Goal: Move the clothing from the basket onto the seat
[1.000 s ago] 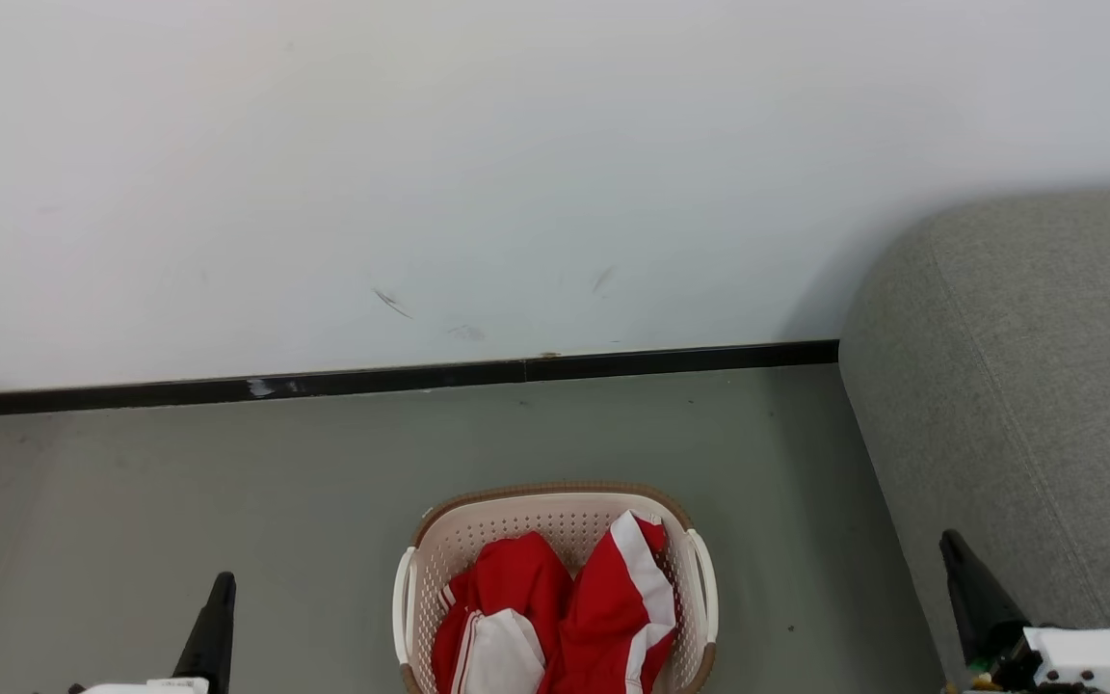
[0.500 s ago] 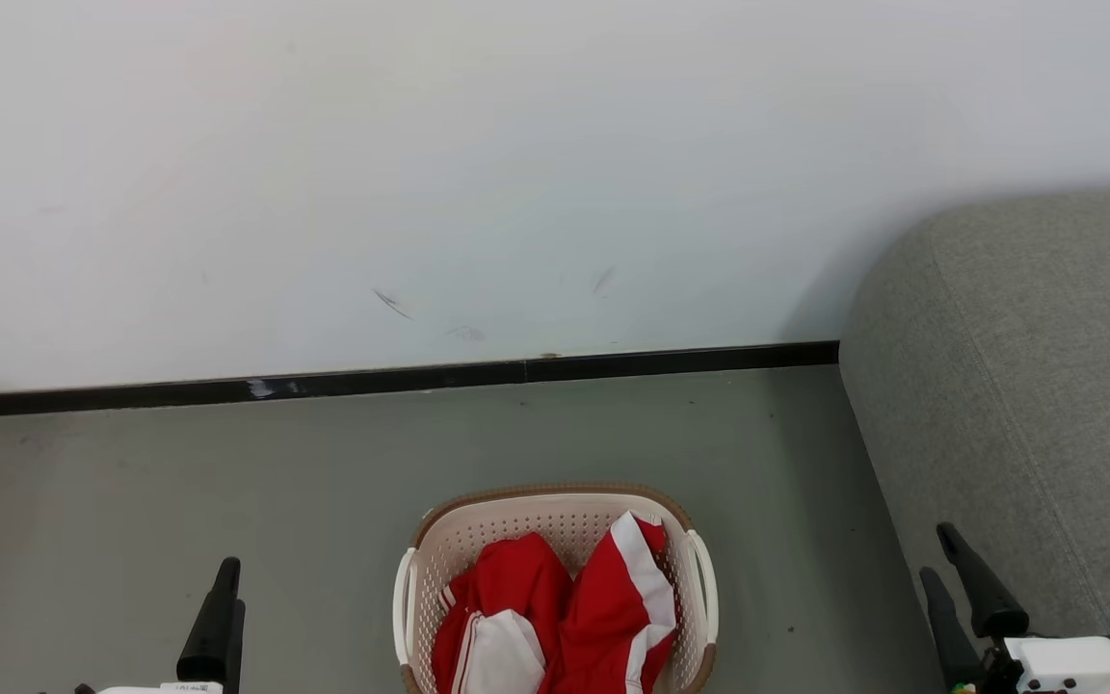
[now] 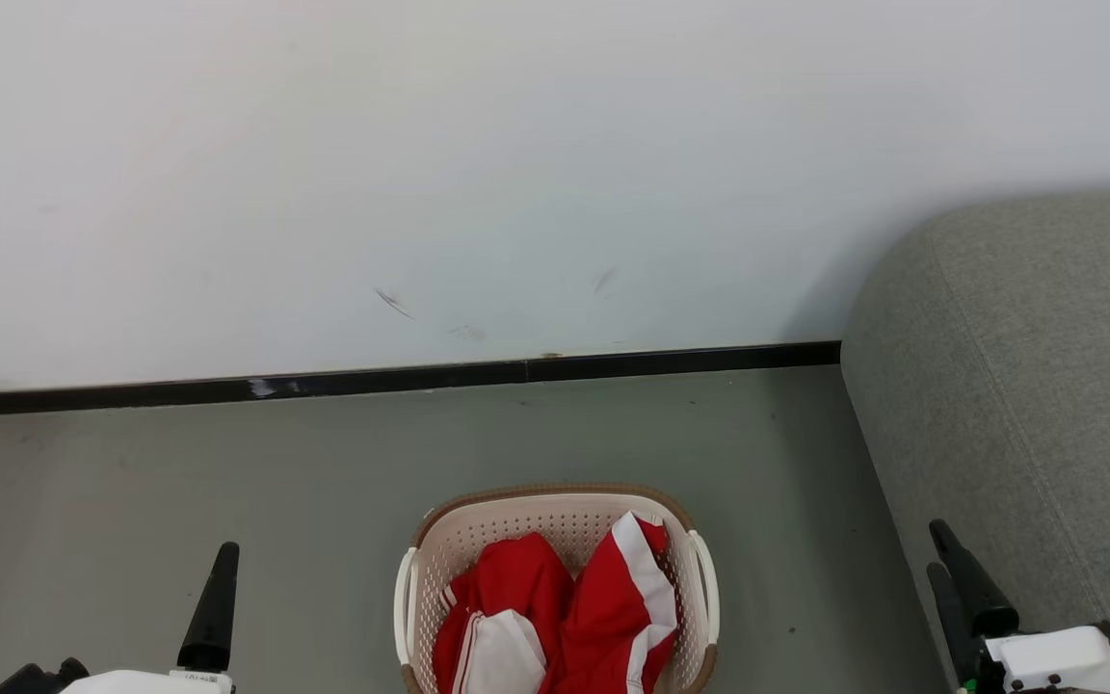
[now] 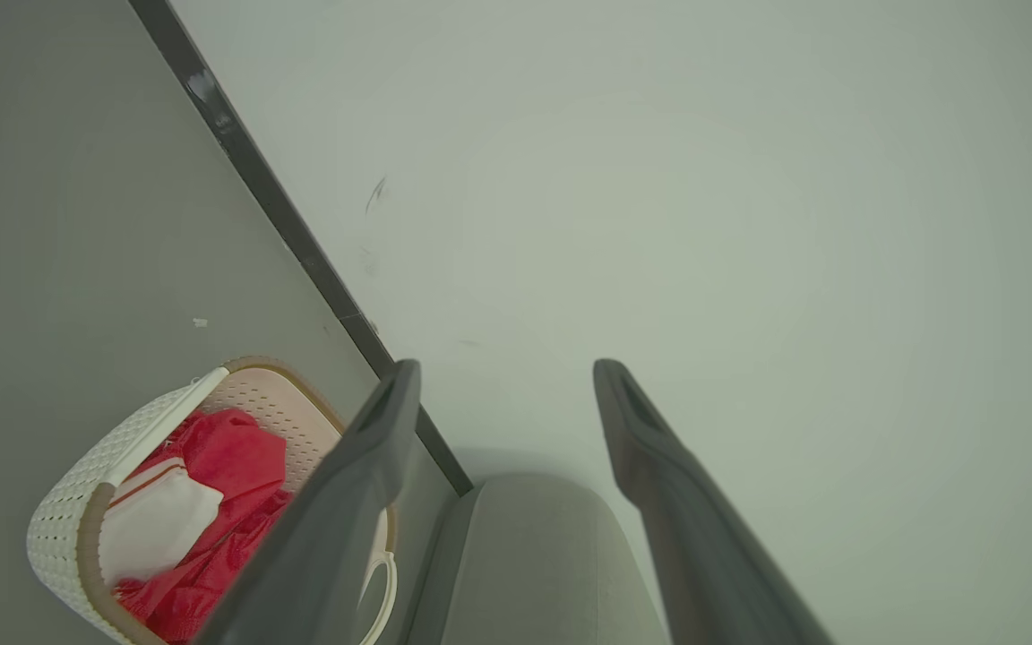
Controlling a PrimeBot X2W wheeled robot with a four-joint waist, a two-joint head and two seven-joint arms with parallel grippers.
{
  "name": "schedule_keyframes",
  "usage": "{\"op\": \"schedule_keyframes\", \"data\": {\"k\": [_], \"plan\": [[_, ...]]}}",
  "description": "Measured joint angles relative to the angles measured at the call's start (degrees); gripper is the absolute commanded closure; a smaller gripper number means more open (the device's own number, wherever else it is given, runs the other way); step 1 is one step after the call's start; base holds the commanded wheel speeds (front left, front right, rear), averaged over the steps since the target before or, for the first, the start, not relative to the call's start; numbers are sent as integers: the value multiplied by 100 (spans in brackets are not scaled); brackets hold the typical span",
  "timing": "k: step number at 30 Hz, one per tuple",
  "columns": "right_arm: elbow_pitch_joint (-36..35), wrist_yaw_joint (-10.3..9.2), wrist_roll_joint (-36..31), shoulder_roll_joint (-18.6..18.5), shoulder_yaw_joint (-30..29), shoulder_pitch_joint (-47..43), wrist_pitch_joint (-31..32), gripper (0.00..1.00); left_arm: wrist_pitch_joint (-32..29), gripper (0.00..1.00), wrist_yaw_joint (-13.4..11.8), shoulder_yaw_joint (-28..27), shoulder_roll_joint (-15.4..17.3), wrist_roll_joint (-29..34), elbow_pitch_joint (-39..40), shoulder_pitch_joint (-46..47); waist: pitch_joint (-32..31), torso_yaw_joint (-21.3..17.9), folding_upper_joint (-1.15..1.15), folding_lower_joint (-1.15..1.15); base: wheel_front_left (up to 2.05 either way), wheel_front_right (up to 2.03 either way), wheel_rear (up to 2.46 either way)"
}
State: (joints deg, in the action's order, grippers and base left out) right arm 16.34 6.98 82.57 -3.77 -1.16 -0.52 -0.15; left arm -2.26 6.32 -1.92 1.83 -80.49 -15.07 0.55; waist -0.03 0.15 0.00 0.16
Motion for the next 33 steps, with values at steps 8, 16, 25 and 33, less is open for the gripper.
{"op": "schedule_keyframes", "data": {"k": [8,16,25,33], "plan": [[-21,0,-600,-49,40,34,-88,0,90,0,-71,47,36,580,167,1,-9,7,0,24,0,0,0],[-74,0,-1396,-60,137,84,-196,0,241,0,-177,201,165,1346,307,1,-22,18,0,56,0,0,0],[-120,1,-2192,-27,202,86,-305,0,372,0,-325,414,226,2154,421,0,-19,33,0,80,0,0,0],[-160,1,-2844,38,254,87,-407,0,495,0,-469,557,229,2760,517,-2,12,45,0,84,0,0,0]]}}
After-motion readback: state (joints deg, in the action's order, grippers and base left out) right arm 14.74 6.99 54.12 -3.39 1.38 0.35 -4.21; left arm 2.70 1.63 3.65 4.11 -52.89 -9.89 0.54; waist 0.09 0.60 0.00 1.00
